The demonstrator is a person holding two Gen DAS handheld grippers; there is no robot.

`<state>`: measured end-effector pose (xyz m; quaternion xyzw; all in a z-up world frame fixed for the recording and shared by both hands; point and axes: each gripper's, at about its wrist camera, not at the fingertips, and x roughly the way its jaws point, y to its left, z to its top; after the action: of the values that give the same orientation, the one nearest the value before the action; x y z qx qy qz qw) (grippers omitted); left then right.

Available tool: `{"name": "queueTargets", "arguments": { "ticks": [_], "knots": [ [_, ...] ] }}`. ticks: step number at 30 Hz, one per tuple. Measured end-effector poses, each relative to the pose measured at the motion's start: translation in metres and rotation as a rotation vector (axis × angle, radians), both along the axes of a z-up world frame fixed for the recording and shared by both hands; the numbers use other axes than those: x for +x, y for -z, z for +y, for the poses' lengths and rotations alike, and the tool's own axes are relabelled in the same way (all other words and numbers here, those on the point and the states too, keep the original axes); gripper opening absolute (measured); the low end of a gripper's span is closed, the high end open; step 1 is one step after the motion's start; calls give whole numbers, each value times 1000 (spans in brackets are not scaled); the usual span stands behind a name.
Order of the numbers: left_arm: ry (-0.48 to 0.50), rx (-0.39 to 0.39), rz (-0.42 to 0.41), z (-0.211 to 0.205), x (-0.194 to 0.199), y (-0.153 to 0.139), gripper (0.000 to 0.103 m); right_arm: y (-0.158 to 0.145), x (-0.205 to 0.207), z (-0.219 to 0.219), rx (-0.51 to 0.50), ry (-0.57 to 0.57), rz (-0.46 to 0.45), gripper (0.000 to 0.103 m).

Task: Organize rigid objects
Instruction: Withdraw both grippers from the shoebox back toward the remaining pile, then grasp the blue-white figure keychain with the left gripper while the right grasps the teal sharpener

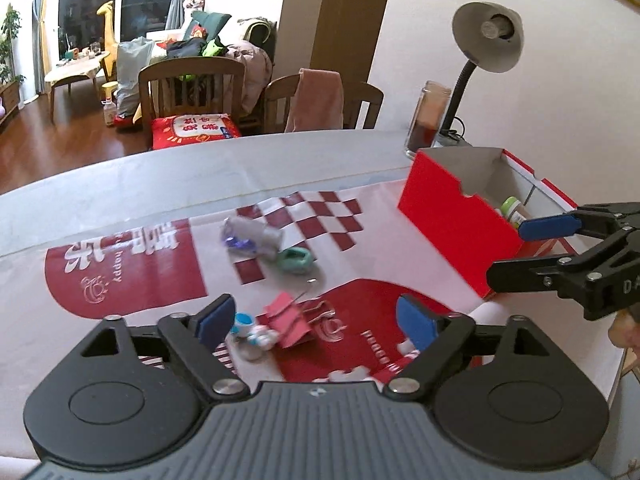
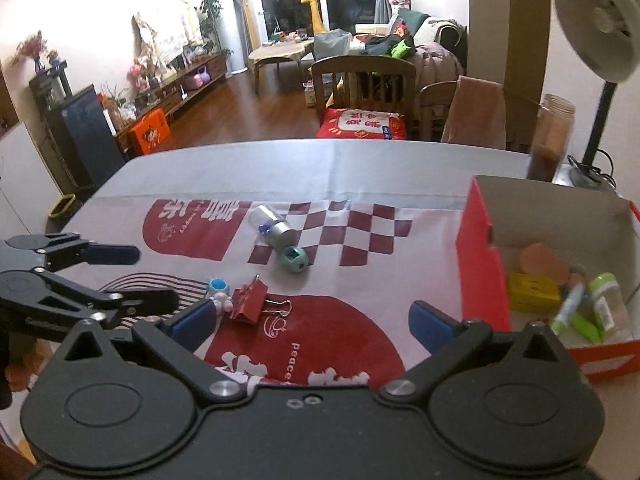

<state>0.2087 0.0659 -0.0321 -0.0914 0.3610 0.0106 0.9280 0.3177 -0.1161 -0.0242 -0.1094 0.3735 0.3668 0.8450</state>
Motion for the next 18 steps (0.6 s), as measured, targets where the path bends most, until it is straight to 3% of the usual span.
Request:
{"name": "queueTargets", "arguments": {
  "ticks": [4, 12, 18],
  "knots": [
    [-7, -2, 2, 19, -4, 13, 101, 9, 6, 19, -16, 5, 11, 102],
    [-44, 22, 19, 39, 6, 48, 101, 34, 32, 56, -76, 6, 14, 102],
    [-43, 60, 44, 49, 20, 74, 101, 54, 59, 86, -158, -28, -2, 95]
  ]
}}
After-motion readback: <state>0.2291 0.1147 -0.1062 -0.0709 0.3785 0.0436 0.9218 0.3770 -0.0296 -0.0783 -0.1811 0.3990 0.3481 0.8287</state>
